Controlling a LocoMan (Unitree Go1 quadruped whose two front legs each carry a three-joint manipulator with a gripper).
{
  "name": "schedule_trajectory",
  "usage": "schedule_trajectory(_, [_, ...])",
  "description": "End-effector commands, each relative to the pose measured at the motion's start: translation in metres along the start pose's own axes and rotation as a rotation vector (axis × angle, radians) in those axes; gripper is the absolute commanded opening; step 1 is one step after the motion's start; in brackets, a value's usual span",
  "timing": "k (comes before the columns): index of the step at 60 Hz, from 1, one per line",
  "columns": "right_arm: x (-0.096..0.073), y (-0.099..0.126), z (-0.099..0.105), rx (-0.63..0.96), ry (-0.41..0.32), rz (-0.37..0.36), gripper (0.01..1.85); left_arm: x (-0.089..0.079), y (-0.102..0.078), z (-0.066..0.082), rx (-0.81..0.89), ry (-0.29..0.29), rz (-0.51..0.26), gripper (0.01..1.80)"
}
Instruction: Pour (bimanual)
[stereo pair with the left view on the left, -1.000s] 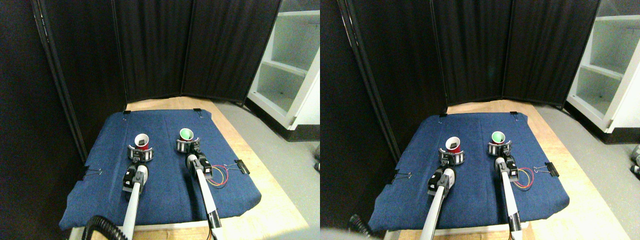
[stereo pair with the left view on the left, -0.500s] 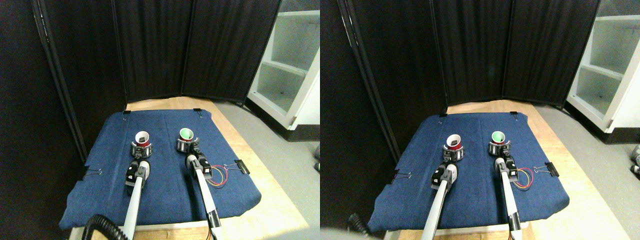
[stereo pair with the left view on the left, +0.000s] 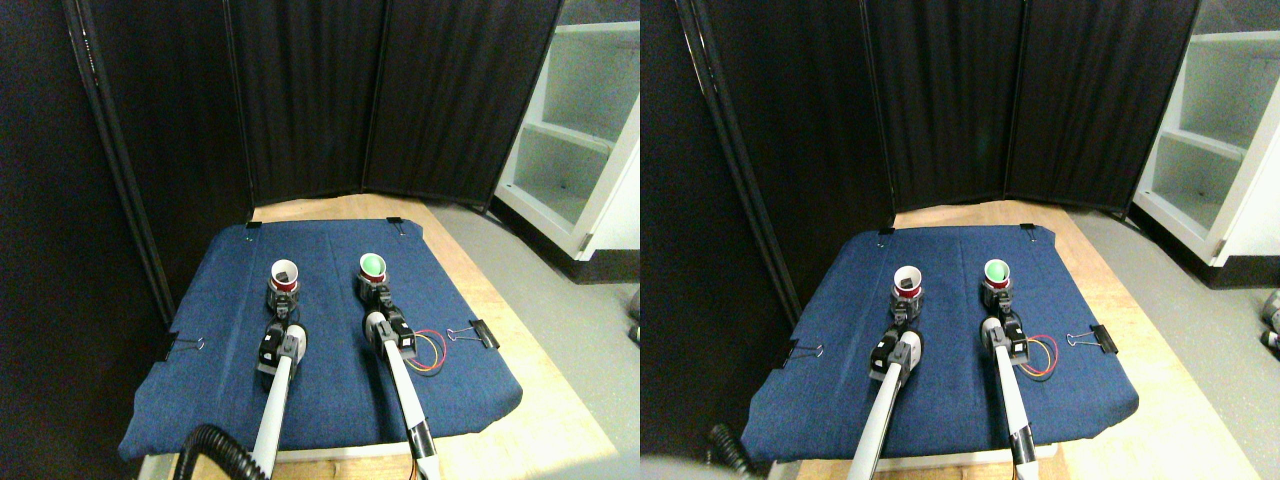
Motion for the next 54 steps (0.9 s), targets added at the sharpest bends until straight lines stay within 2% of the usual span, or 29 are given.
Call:
schedule_trajectory(1, [-0.004,0.015,-0.005,-0.027,0.024,0.079,0.01,-0.004,-0.011,0.002,0.028,0.025,-0.030,0.01])
schedule_trajectory(5, [-0.005,0.018,-0.005,-0.037,0.032,0.085,0.01,-0.005,-0.015,0.003,0.054,0.033,-0.035,0.01])
schedule_trajectory(9, [-0.011,0.030,-0.003,-0.107,0.043,0.107,0.01,-0.009,-0.031,0.007,0.078,0.066,-0.041,0.01])
schedule_trajectory(11, [-0.011,0.032,-0.003,-0.120,0.041,0.113,0.01,-0.010,-0.033,0.007,0.079,0.067,-0.043,0.01])
schedule_trajectory(16, [-0.016,0.044,-0.001,-0.138,0.062,0.132,0.01,-0.015,-0.047,0.012,0.092,0.125,-0.062,0.01])
schedule_trajectory(21, [-0.019,0.054,0.000,-0.138,0.088,0.141,0.01,-0.017,-0.057,0.014,0.110,0.125,-0.078,0.01])
schedule_trajectory(25, [-0.020,0.059,0.000,-0.143,0.100,0.139,0.01,-0.019,-0.061,0.013,0.120,0.126,-0.082,0.01])
schedule_trajectory(27, [-0.022,0.065,-0.001,-0.167,0.113,0.149,0.01,-0.021,-0.066,0.012,0.117,0.152,-0.082,0.01])
schedule_trajectory(38, [-0.027,0.077,-0.005,-0.159,0.121,0.154,0.01,-0.023,-0.076,0.010,0.099,0.190,-0.071,0.01])
schedule_trajectory(41, [-0.027,0.083,-0.007,-0.172,0.137,0.174,0.01,-0.023,-0.082,0.007,0.096,0.209,-0.071,0.01])
schedule_trajectory(49, [-0.030,0.091,-0.010,-0.197,0.141,0.189,0.01,-0.023,-0.090,0.004,0.099,0.213,-0.073,0.01])
schedule_trajectory(54, [-0.033,0.099,-0.013,-0.245,0.156,0.221,0.01,-0.021,-0.096,0.000,0.113,0.242,-0.075,0.01])
